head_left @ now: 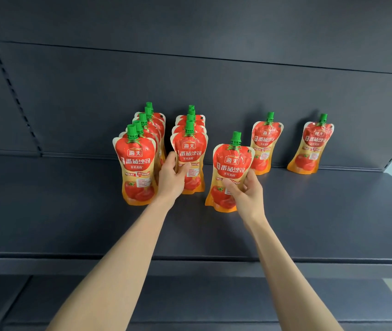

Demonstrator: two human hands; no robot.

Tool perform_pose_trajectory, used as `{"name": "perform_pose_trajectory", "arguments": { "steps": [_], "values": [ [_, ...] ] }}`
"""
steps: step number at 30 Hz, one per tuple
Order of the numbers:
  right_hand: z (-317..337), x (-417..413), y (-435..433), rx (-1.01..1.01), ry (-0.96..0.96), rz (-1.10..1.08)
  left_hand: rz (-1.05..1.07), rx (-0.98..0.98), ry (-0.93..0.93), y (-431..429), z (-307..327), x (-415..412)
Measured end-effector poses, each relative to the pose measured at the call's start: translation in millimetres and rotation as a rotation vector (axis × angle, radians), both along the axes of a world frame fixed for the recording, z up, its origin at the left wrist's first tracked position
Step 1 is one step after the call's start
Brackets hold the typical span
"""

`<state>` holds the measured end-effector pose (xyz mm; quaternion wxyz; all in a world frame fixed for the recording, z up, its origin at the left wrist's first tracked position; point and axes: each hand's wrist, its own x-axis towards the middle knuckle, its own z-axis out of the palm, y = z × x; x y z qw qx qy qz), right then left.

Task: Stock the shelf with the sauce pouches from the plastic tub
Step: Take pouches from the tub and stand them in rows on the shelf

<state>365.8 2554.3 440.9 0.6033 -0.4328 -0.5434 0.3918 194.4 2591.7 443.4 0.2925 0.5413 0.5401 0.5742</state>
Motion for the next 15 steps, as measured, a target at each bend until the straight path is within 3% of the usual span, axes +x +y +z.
{"name": "perform_pose_trajectory", "arguments": {
  "steps": [11,15],
  "values": [
    [2,-2,-3,-0.021,0.004,-0.028,-0.002,-0.054,0.06,0,-2,-4],
    [0,-5,-6,-0.043,0.017,-0.036,0.018,0.05,0.103,-19,-7,-3]
  ]
}}
